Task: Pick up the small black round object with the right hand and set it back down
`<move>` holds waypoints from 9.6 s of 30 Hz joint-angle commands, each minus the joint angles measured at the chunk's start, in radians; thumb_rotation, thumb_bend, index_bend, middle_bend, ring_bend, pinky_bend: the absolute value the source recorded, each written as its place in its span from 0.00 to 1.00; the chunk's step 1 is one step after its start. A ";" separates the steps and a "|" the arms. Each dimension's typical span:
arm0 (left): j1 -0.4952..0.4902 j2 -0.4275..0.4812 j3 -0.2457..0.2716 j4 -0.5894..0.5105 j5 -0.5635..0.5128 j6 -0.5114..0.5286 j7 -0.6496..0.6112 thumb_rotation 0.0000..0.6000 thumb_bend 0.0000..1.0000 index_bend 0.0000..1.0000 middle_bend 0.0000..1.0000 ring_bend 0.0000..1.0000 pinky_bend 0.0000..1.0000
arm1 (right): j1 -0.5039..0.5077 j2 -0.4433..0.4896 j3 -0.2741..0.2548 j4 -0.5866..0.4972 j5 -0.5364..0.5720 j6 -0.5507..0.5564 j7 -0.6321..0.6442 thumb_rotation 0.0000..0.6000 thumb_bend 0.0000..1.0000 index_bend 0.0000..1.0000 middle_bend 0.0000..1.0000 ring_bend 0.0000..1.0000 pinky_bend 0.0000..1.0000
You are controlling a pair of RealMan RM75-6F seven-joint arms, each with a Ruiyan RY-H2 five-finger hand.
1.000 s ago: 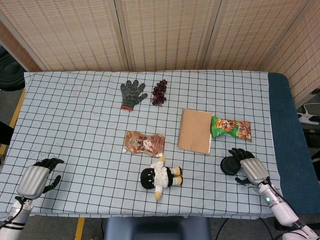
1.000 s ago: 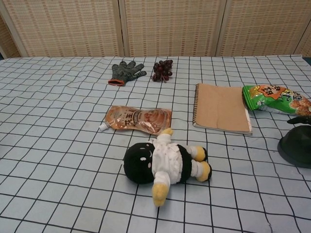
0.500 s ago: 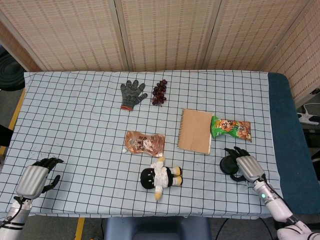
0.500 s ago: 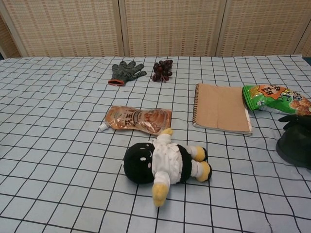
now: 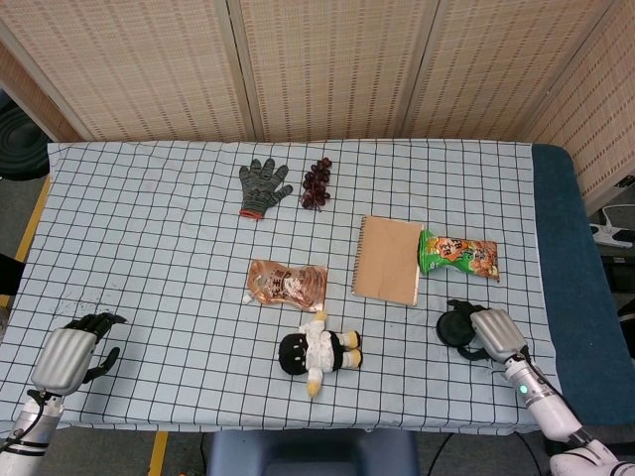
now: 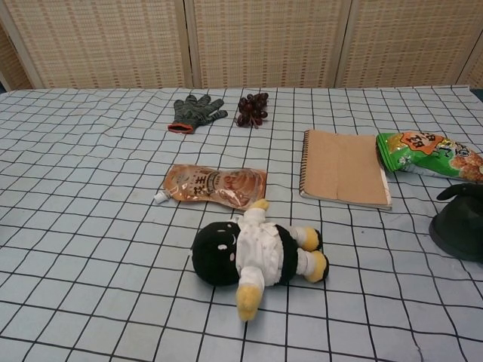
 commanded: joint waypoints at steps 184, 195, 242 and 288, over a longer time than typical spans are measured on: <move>-0.007 0.010 0.006 -0.011 -0.006 -0.028 -0.009 1.00 0.39 0.29 0.33 0.33 0.49 | 0.060 0.133 0.001 -0.240 0.088 -0.060 -0.209 1.00 0.16 0.07 0.00 0.00 0.09; -0.007 0.009 0.005 -0.009 -0.006 -0.028 -0.007 1.00 0.39 0.29 0.33 0.33 0.49 | 0.027 0.083 0.018 -0.197 0.067 0.031 -0.205 1.00 0.16 0.31 0.29 0.17 0.46; -0.009 0.013 0.009 -0.022 -0.012 -0.041 0.012 1.00 0.39 0.29 0.34 0.35 0.49 | 0.011 0.164 0.002 -0.212 0.039 0.005 -0.121 1.00 0.16 0.14 0.09 0.00 0.22; -0.008 0.014 0.008 -0.026 -0.015 -0.043 0.015 1.00 0.39 0.29 0.34 0.35 0.49 | -0.064 0.141 0.082 -0.194 0.147 0.157 -0.270 1.00 0.16 0.53 0.44 0.33 0.47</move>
